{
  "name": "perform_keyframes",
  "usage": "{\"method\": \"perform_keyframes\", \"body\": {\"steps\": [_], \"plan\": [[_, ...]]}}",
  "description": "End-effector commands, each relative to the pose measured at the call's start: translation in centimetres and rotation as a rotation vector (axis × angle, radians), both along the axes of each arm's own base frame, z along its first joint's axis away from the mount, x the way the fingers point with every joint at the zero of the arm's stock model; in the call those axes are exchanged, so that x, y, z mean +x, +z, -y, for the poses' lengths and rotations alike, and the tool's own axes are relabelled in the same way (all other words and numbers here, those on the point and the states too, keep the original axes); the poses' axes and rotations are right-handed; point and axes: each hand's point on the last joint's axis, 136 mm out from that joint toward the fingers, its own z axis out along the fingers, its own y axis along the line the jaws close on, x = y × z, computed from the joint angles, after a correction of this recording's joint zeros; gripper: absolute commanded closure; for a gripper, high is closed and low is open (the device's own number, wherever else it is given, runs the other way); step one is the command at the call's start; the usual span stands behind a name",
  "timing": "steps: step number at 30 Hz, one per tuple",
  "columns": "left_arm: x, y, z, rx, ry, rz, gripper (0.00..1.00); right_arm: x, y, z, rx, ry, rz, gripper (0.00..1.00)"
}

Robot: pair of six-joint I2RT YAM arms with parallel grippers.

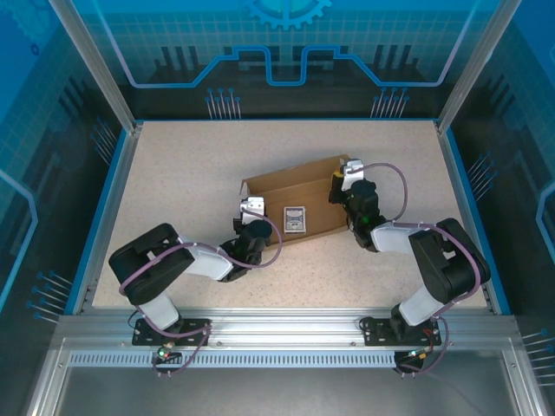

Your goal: Fold the paper box

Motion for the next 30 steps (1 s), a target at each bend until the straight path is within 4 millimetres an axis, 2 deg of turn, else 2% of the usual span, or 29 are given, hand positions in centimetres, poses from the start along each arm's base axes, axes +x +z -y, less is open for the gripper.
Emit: {"method": "perform_keyframes", "body": {"steps": [1,6,11,17,25,30], "plan": [[-0.6,0.4,0.7,-0.005,-0.053,-0.009,0.72,-2.3,-5.0,-0.7,-0.042,0.037,-0.163,0.96],[-1.0,0.8,0.3,-0.019,-0.05,-0.006,0.64,-2.3,-5.1,-0.6,-0.053,0.036,-0.162,0.96],[-1.4,1.6,0.0,-0.021,-0.062,-0.012,0.45,-2.2,-4.8,-0.6,-0.061,0.034,-0.157,0.96],[-2.2,3.3,-0.1,-0.047,-0.097,-0.031,0.33,-2.1,-4.9,-0.7,-0.066,0.037,-0.159,0.96],[-3.7,7.9,-0.5,-0.073,-0.174,-0.039,0.27,-2.0,-5.0,-0.7,-0.068,0.038,-0.158,0.96],[-4.0,11.2,-1.5,-0.125,-0.204,-0.014,0.27,-2.1,-4.9,-0.8,-0.067,0.042,-0.157,0.96]]}}
